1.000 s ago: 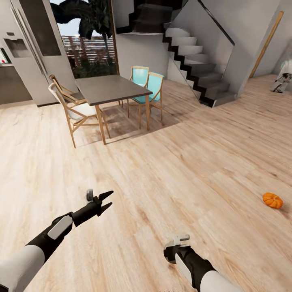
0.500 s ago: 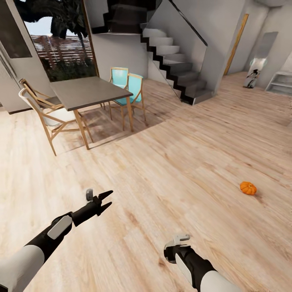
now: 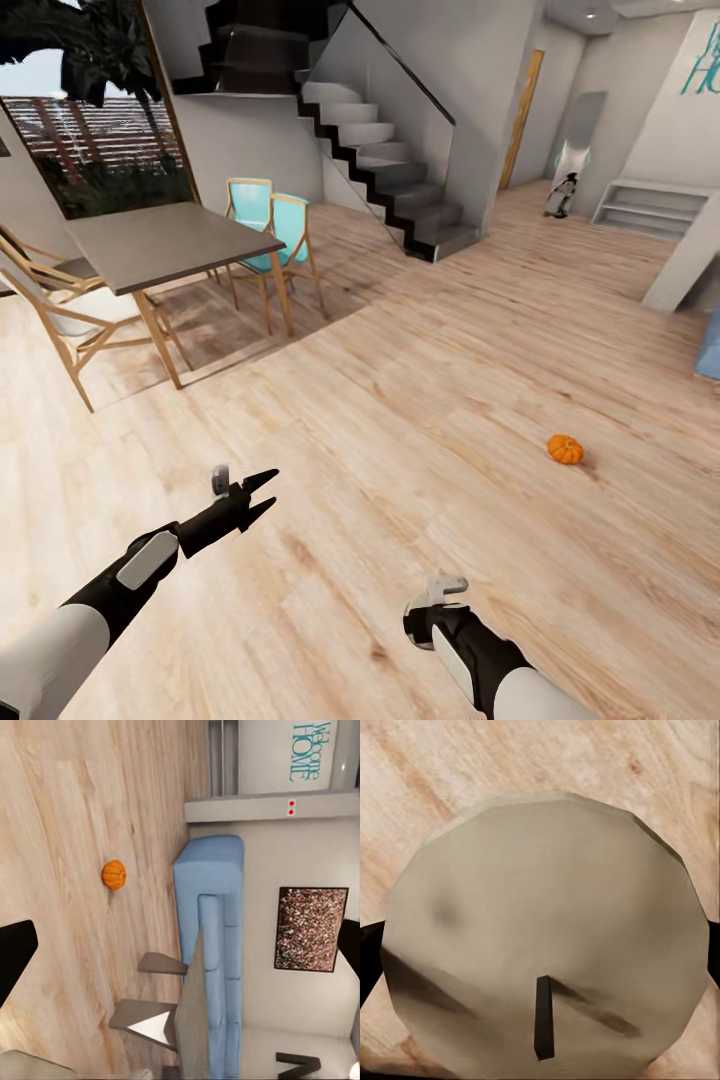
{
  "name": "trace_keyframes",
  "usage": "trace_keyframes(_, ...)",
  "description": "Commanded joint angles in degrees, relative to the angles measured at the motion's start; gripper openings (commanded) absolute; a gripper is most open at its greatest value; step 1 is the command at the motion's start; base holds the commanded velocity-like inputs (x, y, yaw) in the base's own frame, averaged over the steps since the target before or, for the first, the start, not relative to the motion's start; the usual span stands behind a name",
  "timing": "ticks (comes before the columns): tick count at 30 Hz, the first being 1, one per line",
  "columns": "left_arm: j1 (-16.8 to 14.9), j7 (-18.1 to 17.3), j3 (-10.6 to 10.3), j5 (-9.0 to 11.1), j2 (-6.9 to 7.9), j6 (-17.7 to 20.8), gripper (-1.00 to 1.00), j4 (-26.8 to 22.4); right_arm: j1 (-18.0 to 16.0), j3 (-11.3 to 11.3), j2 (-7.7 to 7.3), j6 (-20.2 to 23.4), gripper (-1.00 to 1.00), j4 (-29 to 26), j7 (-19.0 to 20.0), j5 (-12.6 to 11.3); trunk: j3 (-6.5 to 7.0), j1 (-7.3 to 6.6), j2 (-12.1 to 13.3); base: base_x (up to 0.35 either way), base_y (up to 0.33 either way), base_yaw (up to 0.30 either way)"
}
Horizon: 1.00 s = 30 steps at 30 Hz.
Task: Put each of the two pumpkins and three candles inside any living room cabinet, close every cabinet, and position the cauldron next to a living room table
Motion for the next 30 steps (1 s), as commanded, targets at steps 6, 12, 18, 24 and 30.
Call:
trace_keyframes(6,0.0,0.0,0.0,-0.01,0.0,-0.01,1.0,0.01,0.0,-0.03,-0.02,0.0,-1.0,0.03,0.04,-0.01,1.45,-1.32,2.42,0.0,0.0,-0.249)
trace_keyframes(12,0.0,0.0,0.0,-0.01,0.0,-0.01,1.0,-0.05,0.0,0.0,-0.04,0.0,-1.0,0.03,0.07,-0.01,2.9,-2.64,4.83,0.0,0.0,-0.249)
trace_keyframes(18,0.0,0.0,0.0,-0.01,0.0,-0.01,1.0,-0.06,0.0,0.01,0.01,0.0,-1.0,0.03,0.04,-0.01,4.35,-3.96,7.23,0.0,0.0,-0.248)
trace_keyframes(24,0.0,-0.94,0.14,0.09,0.16,-0.34,1.0,0.09,0.0,-0.01,-0.07,-0.08,-1.0,-0.04,0.09,-0.01,5.11,-4.4,8.04,0.0,0.0,-0.233)
trace_keyframes(30,0.0,-1.72,0.34,0.08,0.17,-0.36,1.0,0.26,0.0,-0.03,-0.07,-0.09,-1.0,-0.05,0.09,-0.01,5.52,-4.4,8.04,0.0,0.0,-0.23)
